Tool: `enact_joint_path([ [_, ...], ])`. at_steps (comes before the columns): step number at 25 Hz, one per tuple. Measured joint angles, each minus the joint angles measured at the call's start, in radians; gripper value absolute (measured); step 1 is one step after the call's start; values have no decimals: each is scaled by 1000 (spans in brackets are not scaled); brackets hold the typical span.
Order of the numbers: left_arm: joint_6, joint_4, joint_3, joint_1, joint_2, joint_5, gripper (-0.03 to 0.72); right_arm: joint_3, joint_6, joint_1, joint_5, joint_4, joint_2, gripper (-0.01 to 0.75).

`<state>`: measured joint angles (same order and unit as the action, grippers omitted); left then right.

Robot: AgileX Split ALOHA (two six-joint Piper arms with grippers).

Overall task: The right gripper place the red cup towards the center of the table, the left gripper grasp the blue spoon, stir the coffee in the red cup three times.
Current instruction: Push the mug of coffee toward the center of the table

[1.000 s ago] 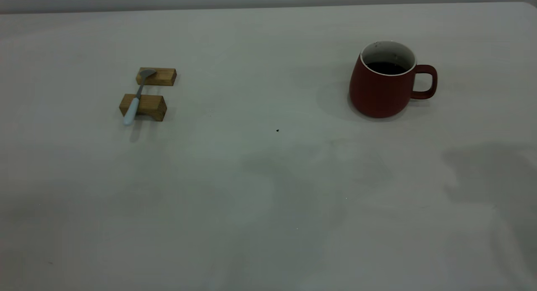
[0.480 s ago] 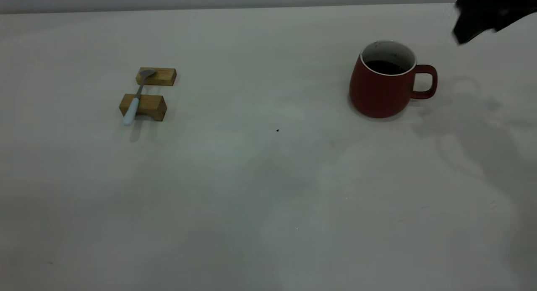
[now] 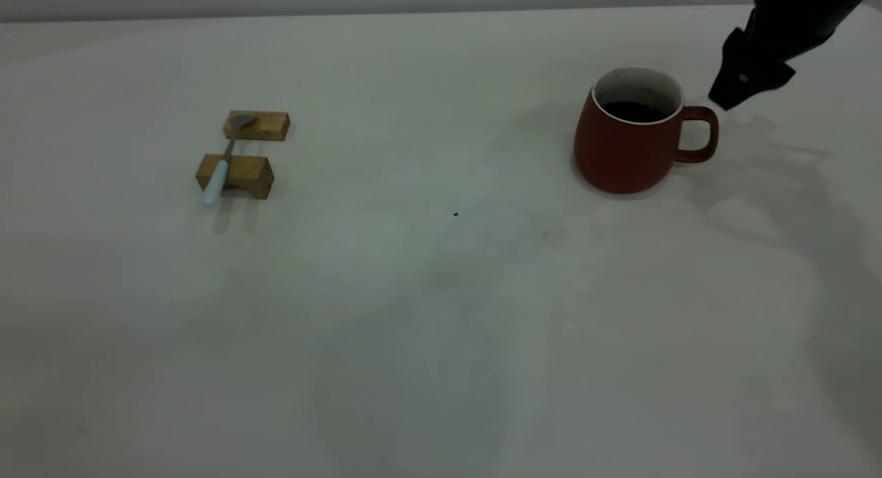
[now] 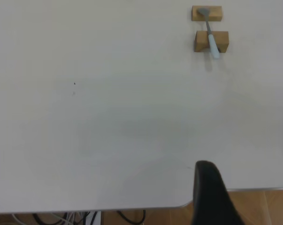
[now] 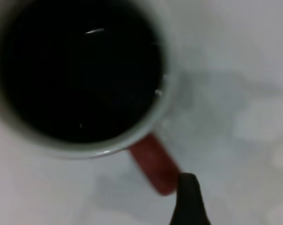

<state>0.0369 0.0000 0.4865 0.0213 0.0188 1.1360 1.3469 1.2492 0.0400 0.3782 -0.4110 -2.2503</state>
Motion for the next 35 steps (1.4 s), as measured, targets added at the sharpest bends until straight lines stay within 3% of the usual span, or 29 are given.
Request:
enact_joint_path([
  [7, 0, 0, 0, 0, 0, 0, 467, 0, 463, 0, 100, -164, -28, 579],
  [15, 0, 0, 0, 0, 0, 0, 467, 0, 833, -2, 81, -378, -59, 579],
  [28, 0, 0, 0, 0, 0, 0, 467, 2, 880, -1, 51, -439, -121, 579],
  [35, 0, 0, 0, 0, 0, 0, 467, 8, 880, 80, -3, -457, -124, 579],
])
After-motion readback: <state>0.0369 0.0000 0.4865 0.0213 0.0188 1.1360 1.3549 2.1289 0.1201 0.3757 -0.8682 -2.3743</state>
